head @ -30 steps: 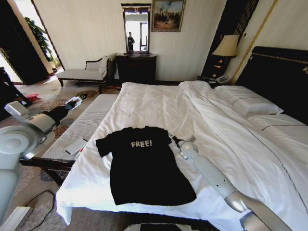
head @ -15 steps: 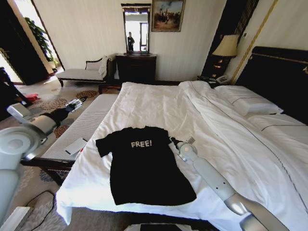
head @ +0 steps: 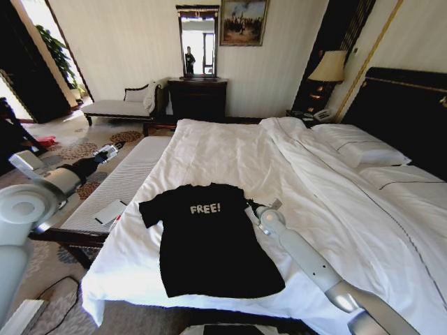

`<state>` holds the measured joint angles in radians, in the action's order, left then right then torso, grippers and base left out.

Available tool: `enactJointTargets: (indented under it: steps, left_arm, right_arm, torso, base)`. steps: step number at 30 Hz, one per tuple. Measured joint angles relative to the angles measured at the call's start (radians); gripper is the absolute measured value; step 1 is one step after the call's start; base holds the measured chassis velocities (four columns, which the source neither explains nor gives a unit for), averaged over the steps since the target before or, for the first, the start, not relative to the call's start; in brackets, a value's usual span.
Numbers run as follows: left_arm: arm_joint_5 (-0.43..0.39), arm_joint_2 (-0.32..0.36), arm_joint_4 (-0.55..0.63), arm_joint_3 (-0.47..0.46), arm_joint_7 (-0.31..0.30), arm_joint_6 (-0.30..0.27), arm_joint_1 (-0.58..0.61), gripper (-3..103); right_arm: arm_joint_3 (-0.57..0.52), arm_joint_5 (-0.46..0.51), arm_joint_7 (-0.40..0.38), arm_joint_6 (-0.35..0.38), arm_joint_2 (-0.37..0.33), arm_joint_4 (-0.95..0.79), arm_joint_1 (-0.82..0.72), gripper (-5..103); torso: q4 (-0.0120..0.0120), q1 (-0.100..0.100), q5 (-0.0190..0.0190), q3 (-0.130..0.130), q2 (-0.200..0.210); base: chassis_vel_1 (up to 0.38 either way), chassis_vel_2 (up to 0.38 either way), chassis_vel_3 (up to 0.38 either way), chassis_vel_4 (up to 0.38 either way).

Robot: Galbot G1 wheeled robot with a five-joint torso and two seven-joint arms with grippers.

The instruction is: Fold the clothes on the bed.

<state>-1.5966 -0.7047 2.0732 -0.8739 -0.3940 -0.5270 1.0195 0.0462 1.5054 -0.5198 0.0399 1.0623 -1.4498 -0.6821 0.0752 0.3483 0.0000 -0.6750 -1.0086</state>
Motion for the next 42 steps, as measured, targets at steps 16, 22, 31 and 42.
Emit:
enactJointTargets:
  steps: [16, 22, 31, 42]
  left_arm:
    - [0.013, -0.015, -0.011, 0.013, 0.002, 0.0, -0.012, 100]
    - [0.013, -0.016, -0.014, 0.012, 0.003, 0.0, -0.013, 100]
    - [0.018, -0.022, -0.015, 0.015, 0.004, -0.003, -0.008, 100]
    - [0.019, -0.019, -0.015, 0.006, 0.005, -0.005, 0.002, 100]
  right_arm:
    - [-0.021, -0.014, 0.043, -0.053, -0.045, -0.01, 0.05, 0]
    - [-0.013, -0.019, 0.046, -0.065, -0.039, -0.015, 0.083, 0]
    - [0.04, -0.06, 0.051, -0.07, -0.011, 0.027, 0.123, 0]
    - [0.046, -0.127, 0.031, -0.067, 0.014, 0.117, 0.155, 0]
  torso:
    - [0.0001, 0.0, 0.0, 0.0, 0.0]
    - [0.0, 0.0, -0.0001, 0.0, 0.0]
    - [-0.0001, 0.0, -0.0001, 0.0, 0.0]
    - [-0.0001, 0.0, 0.0, 0.0, 0.0]
  base:
    - [0.0, 0.0, 0.0, 0.0]
    - [0.0, 0.0, 0.0, 0.0]
    - [0.0, 0.0, 0.0, 0.0]
    - [0.0, 0.0, 0.0, 0.0]
